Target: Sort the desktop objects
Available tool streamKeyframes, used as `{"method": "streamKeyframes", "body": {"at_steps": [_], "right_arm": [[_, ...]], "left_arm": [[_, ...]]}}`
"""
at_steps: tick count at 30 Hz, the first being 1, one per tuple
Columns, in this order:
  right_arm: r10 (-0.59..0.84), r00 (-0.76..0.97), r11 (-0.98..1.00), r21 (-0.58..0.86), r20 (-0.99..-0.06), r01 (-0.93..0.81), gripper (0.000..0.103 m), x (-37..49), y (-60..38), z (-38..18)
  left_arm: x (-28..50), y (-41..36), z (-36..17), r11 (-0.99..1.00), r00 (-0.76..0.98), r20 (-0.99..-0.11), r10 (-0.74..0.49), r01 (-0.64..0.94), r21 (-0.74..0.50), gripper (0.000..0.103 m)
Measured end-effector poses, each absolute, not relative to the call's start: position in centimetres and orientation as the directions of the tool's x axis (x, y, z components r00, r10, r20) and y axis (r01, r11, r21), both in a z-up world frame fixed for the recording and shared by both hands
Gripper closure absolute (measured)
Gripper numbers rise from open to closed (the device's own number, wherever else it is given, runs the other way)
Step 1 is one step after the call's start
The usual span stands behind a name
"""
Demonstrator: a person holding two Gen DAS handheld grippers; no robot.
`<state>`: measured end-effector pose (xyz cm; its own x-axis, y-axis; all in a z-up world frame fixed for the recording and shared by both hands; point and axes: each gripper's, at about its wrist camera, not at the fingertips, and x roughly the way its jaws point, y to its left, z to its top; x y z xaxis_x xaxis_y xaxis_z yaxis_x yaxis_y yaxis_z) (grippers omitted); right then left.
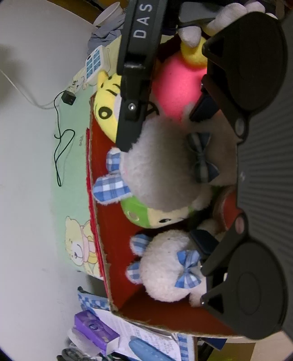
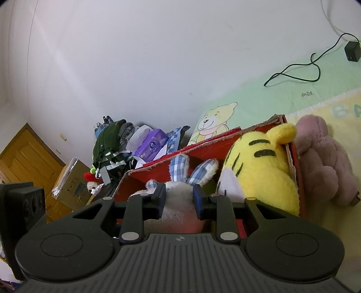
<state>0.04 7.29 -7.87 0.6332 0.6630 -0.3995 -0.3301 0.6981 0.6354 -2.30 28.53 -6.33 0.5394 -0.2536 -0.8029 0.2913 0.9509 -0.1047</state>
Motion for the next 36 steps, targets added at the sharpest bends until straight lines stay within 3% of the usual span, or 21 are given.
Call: {"method": "streamKeyframes", "body": {"at_steps": [36], "right_arm": [[0.536,0.702,0.806,0.531,-0.469,-0.261,0.073,-2.5,8.0,-7.6]], "left_arm": [[-2.3,27.5,-7.0,0.959,0.494,-0.845,-0.207,0.271,-0.077,0.0]]}}
